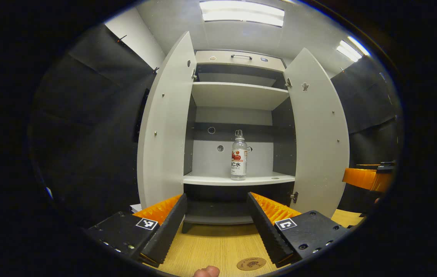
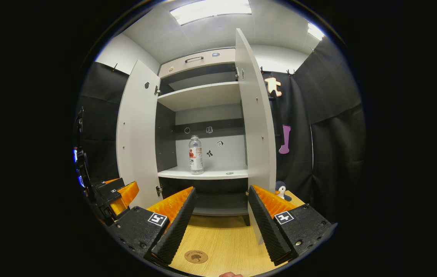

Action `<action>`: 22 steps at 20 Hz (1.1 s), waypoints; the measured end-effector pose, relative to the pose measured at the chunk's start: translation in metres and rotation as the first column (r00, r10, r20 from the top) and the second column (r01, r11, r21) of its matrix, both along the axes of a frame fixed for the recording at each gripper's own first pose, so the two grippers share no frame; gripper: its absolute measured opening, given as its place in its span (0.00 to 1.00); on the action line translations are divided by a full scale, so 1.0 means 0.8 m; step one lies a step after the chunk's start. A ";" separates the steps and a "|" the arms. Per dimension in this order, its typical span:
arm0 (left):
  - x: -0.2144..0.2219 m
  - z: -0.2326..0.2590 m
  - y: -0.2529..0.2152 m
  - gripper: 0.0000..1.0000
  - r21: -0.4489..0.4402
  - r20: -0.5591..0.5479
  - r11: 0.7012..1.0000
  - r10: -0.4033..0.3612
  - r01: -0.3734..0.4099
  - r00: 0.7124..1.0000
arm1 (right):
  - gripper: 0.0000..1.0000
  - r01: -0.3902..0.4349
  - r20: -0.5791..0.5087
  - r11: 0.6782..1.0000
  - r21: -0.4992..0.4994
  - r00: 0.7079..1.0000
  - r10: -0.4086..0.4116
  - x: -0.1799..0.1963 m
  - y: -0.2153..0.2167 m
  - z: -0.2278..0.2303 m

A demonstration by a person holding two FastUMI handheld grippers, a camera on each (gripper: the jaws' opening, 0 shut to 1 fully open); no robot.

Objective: Grasp the bottle in the cabinet with the left hand and place it on the coaster, then close the right door with the right hand and the left door with the left hand.

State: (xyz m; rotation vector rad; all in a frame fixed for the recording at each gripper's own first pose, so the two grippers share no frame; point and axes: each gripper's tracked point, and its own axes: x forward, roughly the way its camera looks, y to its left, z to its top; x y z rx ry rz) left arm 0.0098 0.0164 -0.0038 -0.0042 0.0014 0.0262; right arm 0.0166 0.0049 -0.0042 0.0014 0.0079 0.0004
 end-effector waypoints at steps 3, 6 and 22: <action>0.004 -0.002 0.001 0.94 -0.003 -0.007 1.000 -0.003 0.003 1.000 | 0.83 -0.002 0.001 1.000 0.006 1.000 0.002 0.004 0.001 -0.002; 0.007 -0.004 0.002 0.94 0.004 -0.013 1.000 -0.004 0.004 1.000 | 0.83 0.004 0.001 1.000 0.010 1.000 -0.004 0.007 -0.001 -0.005; 0.051 -0.011 -0.026 0.94 -0.084 -0.033 0.991 -0.111 0.108 0.993 | 0.83 0.008 -0.001 1.000 -0.001 1.000 -0.008 0.010 -0.001 -0.005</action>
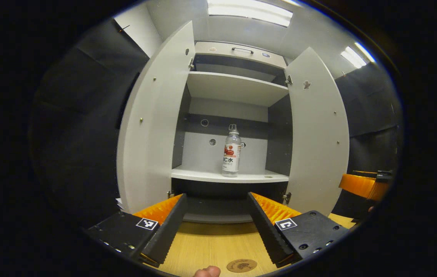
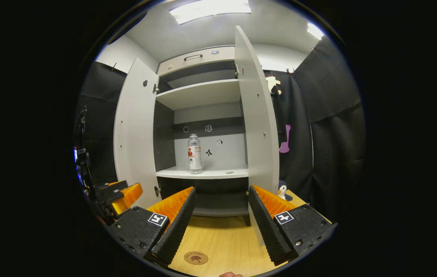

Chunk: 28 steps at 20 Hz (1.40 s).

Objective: Grasp the bottle in the cabinet with the left hand and place it on the coaster, then close the right door with the right hand and the left door with the left hand.

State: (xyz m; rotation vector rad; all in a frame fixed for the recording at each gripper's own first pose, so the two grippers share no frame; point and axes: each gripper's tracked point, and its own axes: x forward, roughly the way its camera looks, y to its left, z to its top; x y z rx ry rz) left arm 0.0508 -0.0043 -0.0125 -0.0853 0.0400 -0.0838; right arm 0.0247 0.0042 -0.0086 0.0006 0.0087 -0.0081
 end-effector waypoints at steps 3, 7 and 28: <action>0.055 0.014 -0.009 0.95 0.037 0.027 0.998 -0.044 0.043 0.999 | 0.83 0.021 0.010 1.000 -0.003 1.000 -0.021 -0.004 -0.009 0.006; 0.134 0.042 -0.038 0.95 0.084 0.062 0.992 -0.099 0.093 0.993 | 0.83 0.063 0.010 0.998 -0.002 0.998 -0.063 -0.010 -0.025 0.007; 0.413 0.021 -0.057 0.95 0.132 0.004 0.991 -0.011 0.011 1.000 | 0.83 0.335 0.007 0.942 -0.008 0.942 -0.335 -0.041 -0.139 0.018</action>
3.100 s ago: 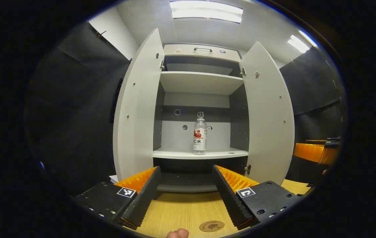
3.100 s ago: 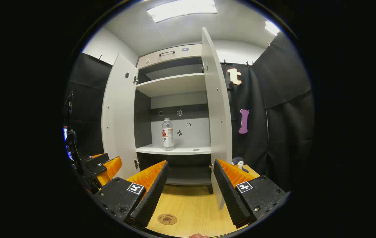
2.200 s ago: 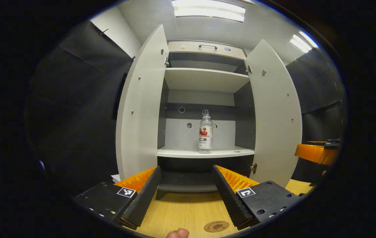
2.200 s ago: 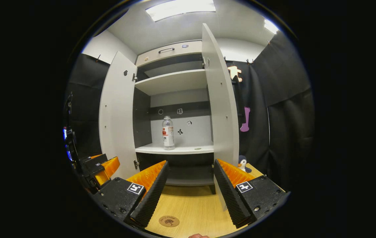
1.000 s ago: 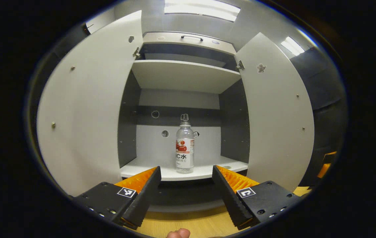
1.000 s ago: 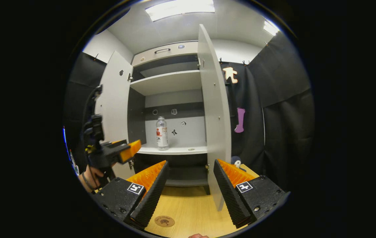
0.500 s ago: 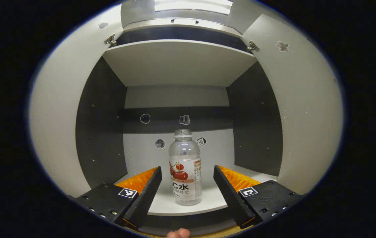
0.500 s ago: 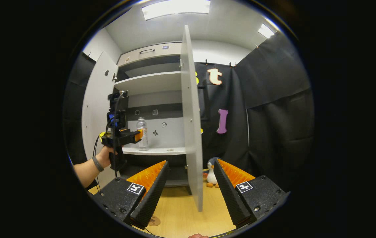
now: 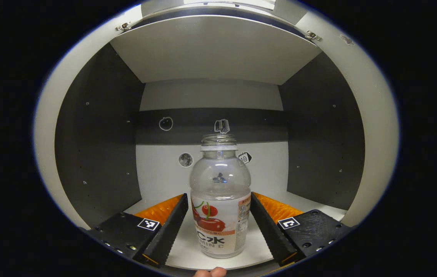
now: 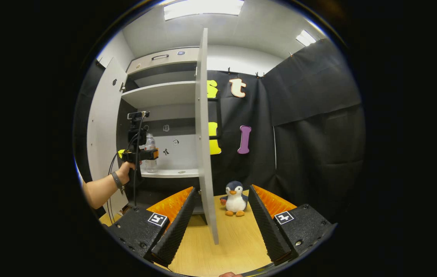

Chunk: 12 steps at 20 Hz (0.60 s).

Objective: Grasp the bottle in the cabinet with the left hand and place it on the coaster, then close the right door with the right hand and the left door with the left hand.

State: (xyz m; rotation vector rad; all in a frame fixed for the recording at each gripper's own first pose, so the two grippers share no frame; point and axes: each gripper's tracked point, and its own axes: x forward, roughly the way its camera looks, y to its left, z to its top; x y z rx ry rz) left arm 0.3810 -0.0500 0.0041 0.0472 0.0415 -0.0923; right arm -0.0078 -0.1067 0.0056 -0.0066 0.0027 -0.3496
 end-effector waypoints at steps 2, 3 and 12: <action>0.002 -0.002 -0.006 0.95 -0.012 -0.005 1.000 -0.025 0.025 1.000 | 0.83 0.006 -0.001 1.000 0.007 1.000 -0.006 0.001 -0.003 -0.001; 0.003 -0.003 -0.005 0.94 -0.014 -0.010 1.000 -0.022 0.022 1.000 | 0.83 0.005 -0.002 1.000 0.012 1.000 -0.005 0.003 -0.003 -0.001; -0.038 0.011 0.012 0.77 -0.031 -0.003 0.999 -0.041 0.041 0.999 | 0.83 -0.041 -0.005 0.999 0.014 0.999 0.041 0.003 0.015 -0.005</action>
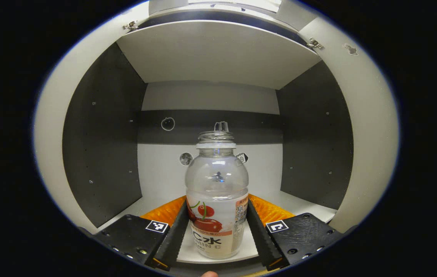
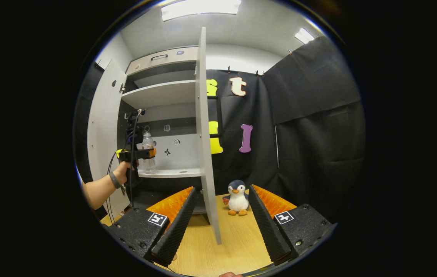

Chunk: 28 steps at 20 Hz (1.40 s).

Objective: Grasp the bottle in the cabinet with the left hand and place it on the coaster, then close the right door with the right hand and the left door with the left hand.

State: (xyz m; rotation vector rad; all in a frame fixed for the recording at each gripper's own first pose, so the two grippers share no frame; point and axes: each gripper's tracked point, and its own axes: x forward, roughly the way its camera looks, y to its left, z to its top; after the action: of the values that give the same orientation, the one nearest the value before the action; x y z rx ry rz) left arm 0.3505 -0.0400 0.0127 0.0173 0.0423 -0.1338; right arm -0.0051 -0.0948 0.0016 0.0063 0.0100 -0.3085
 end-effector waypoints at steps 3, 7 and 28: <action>-0.042 0.006 0.011 0.77 -0.019 0.006 1.000 -0.010 0.010 1.000 | 0.83 -0.011 -0.005 1.000 0.002 1.000 0.011 -0.004 0.004 -0.002; -0.111 0.003 0.007 0.77 -0.019 0.021 0.999 -0.050 0.050 0.999 | 0.83 -0.050 -0.009 0.999 0.011 0.999 0.050 -0.003 0.021 -0.005; -0.358 -0.271 -0.089 0.77 0.016 -0.046 0.994 -0.110 0.111 0.993 | 0.83 -0.103 0.026 0.994 -0.030 0.994 0.104 -0.004 0.059 0.066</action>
State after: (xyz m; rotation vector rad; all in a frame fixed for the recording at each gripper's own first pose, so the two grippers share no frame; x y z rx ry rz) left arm 0.0642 -0.1114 -0.2037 0.0353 0.0880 -0.2444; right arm -0.0080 -0.0480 0.0547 -0.0183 -0.0212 -0.2051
